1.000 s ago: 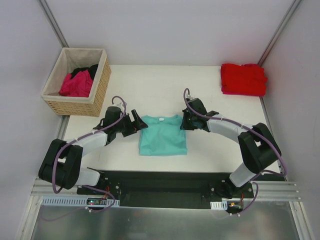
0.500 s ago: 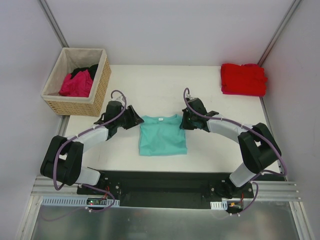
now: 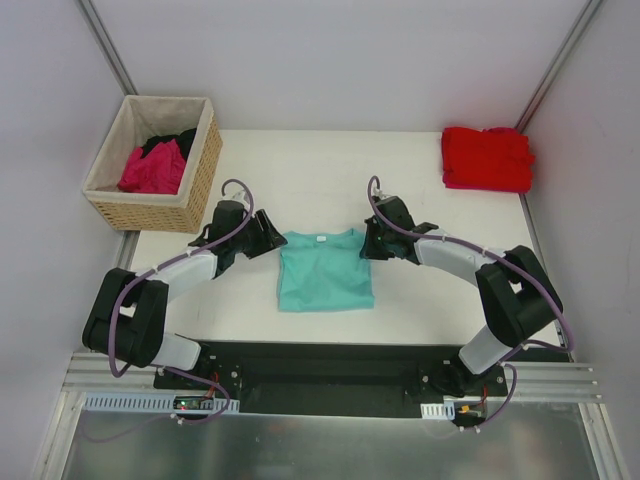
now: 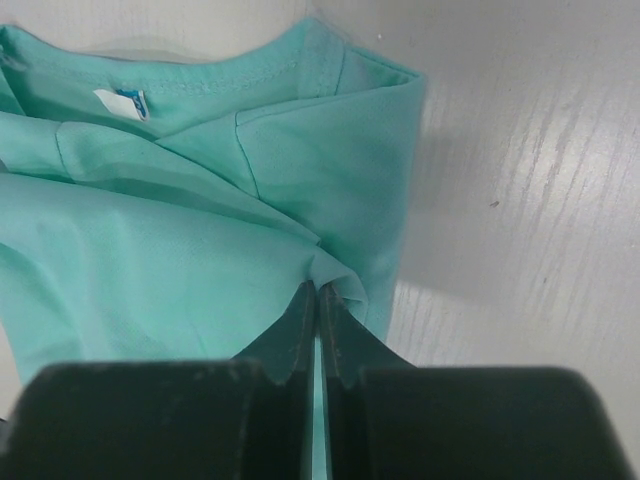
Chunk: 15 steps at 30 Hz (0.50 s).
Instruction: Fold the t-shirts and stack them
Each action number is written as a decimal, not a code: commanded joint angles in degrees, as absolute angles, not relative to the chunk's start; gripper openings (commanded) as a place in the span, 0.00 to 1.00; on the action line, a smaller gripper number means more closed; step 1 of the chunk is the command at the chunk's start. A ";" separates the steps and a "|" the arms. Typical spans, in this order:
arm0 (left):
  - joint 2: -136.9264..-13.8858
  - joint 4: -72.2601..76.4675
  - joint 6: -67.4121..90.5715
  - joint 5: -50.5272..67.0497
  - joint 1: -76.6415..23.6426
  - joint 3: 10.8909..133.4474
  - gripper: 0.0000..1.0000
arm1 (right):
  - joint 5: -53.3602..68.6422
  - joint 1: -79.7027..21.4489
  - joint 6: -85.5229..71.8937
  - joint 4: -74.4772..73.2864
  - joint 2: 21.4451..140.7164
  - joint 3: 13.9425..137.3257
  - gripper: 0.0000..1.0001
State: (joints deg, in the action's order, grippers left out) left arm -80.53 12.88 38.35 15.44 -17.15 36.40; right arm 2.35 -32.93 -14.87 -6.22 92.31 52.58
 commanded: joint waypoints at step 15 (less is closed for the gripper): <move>-84.90 12.39 39.64 15.38 -16.79 38.50 0.37 | 3.08 -32.52 -14.85 -4.04 91.23 50.45 0.01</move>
